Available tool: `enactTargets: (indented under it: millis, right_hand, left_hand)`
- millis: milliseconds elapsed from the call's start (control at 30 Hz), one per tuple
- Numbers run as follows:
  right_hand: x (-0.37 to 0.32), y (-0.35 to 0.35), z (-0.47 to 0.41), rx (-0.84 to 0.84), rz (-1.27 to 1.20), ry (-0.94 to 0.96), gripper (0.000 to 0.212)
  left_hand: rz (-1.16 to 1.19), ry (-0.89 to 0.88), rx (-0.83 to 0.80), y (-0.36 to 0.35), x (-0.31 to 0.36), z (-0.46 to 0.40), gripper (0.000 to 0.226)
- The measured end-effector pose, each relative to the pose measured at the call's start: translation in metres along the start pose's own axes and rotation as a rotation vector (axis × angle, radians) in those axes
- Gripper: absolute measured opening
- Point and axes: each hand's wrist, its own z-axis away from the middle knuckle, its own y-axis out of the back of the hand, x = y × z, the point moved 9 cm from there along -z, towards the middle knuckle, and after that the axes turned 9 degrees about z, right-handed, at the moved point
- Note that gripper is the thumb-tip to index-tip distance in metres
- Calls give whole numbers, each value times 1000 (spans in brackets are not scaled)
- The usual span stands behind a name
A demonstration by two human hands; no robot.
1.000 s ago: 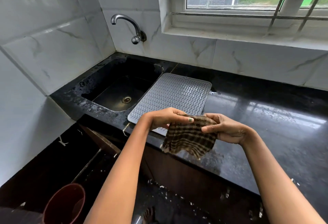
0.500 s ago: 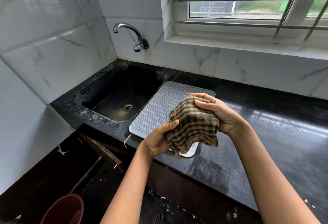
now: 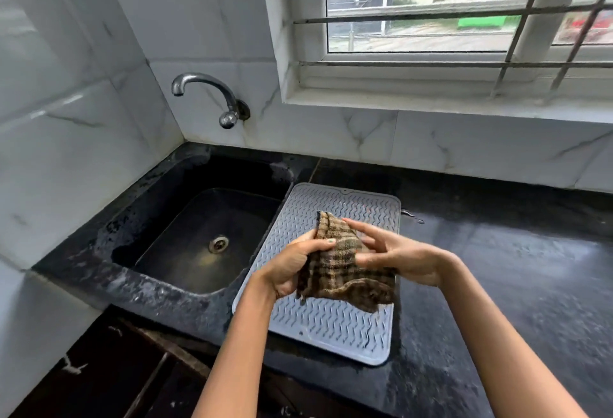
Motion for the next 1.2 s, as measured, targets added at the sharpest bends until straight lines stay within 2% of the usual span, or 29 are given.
enactTargets:
  millis: [100,267,367,433,533,600,700,800,900,967,1067,1133,1200]
  right_hand:
    - [10,-6,-10,-46,18,-31,72]
    - [22,-9,-22,-71,129,-95,66]
    - [28,1,-25,-19,61,-138,56]
    - [30,13,-25,35,48,-157,59]
    - [31,31,-25,46,81,-179,49]
    - [33,45,-25,120,-15,-185,47]
    - [33,59,-25,254,-396,-96,54]
    - [41,72,-24,467,-499,-115,64]
    - [58,77,-20,674,-579,-242,56]
    - [61,75,-20,719,-671,-286,50]
    - [50,75,-25,671,-765,-267,64]
    - [42,80,-29,658,-724,-260,83]
    - [38,90,-29,742,-616,-252,93]
  left_hand:
    - [-130,9,4,11,13,-8,28]
    - [-315,69,46,22,20,-17,30]
    - [-390,90,-22,16,17,-20,46]
    - [-479,67,-20,18,22,-23,57]
    - [-480,4,140,31,37,-30,64]
    - [-419,-64,188,30,45,-33,58]
    - [-312,-182,151,15,55,-39,35]
    - [-292,-240,210,10,63,-44,24]
    - [-349,-219,238,7,61,-47,38]
    - [-450,-218,266,5,61,-48,50]
    - [-608,-271,381,9,72,-51,58]
    - [-751,-273,484,16,81,-51,60]
    - [-888,-227,550,21,85,-52,60]
